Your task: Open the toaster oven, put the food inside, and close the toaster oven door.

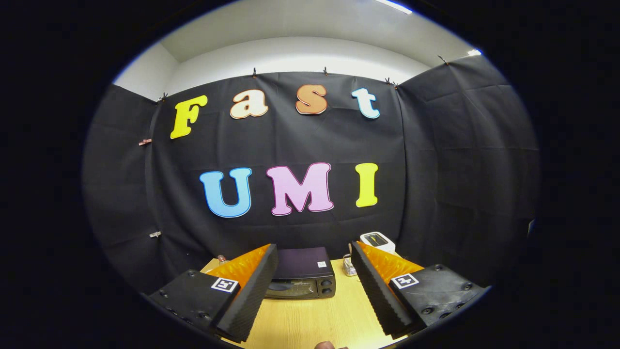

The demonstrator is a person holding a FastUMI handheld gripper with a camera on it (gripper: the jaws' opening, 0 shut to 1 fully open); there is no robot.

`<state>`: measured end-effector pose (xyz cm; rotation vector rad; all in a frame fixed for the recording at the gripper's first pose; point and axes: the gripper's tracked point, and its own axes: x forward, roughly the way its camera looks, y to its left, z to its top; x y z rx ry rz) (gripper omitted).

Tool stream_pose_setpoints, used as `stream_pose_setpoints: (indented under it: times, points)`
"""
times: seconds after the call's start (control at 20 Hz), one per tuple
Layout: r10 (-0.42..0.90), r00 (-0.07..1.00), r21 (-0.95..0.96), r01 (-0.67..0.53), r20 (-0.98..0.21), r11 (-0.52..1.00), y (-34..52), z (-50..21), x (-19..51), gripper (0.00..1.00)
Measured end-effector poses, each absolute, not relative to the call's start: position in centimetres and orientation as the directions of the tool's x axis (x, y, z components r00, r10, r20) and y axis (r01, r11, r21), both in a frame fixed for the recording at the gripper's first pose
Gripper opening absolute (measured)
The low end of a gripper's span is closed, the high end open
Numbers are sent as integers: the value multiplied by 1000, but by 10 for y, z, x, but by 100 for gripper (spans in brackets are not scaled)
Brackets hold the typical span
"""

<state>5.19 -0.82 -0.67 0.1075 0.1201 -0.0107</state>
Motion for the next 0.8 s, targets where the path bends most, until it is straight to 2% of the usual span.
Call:
stream_pose_setpoints:
  times: [0.8]
  points:
    - [-9,993,104,21,-117,994,-10,-7,55,98]
